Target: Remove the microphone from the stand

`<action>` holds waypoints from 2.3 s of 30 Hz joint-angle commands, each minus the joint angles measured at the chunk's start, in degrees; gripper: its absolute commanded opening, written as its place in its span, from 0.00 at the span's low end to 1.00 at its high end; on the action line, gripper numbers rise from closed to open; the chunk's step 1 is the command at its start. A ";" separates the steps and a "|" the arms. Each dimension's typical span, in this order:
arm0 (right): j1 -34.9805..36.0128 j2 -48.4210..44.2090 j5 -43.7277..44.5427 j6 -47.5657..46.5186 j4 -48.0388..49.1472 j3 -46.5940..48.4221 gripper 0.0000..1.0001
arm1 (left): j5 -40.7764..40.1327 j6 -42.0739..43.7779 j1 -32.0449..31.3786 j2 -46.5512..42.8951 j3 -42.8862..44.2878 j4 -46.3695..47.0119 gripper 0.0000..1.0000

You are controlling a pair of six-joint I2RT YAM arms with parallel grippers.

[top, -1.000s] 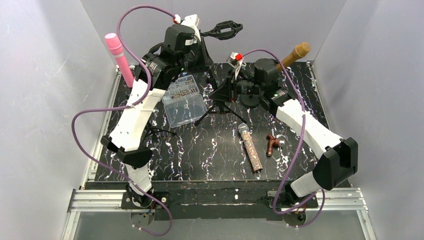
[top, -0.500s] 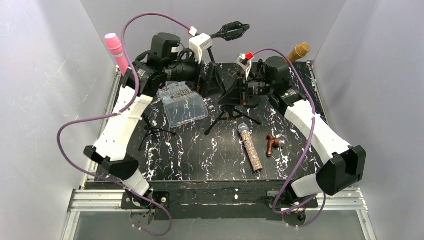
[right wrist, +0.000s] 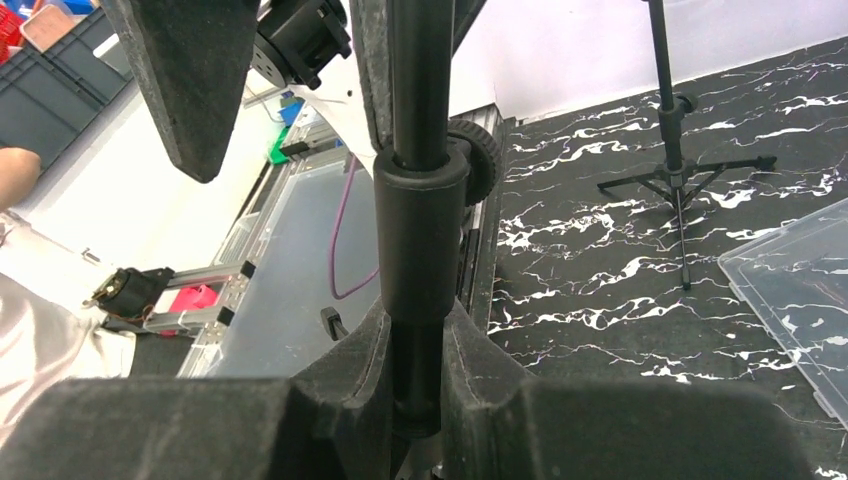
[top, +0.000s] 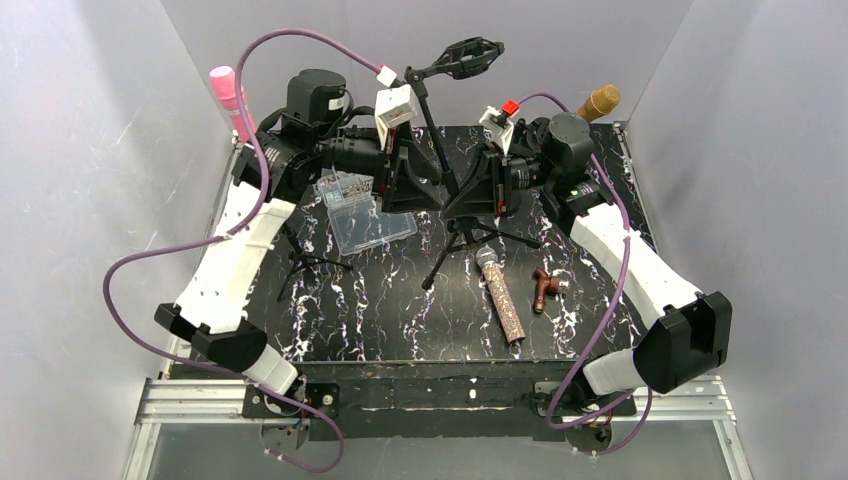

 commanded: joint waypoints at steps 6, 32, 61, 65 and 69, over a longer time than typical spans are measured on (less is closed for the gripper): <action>-0.22 -2.37 -2.04 5.34 10.73 0.66 0.01 | 4.06 1.46 0.35 0.81 -1.88 4.13 0.60; -0.27 -1.91 -2.16 5.32 10.28 2.27 0.01 | 9.45 -4.65 4.76 0.33 -6.97 13.15 0.66; -1.47 -0.18 1.34 -43.45 -37.80 22.01 0.01 | 7.77 -83.13 3.33 1.36 -20.54 43.41 0.00; -1.49 0.67 4.66 -52.92 -46.37 27.53 0.01 | 7.94 -92.09 3.33 2.57 -22.65 45.09 0.00; -1.50 1.23 8.51 -61.45 -53.44 30.51 0.01 | 7.55 -95.93 3.27 2.38 -25.56 43.22 0.00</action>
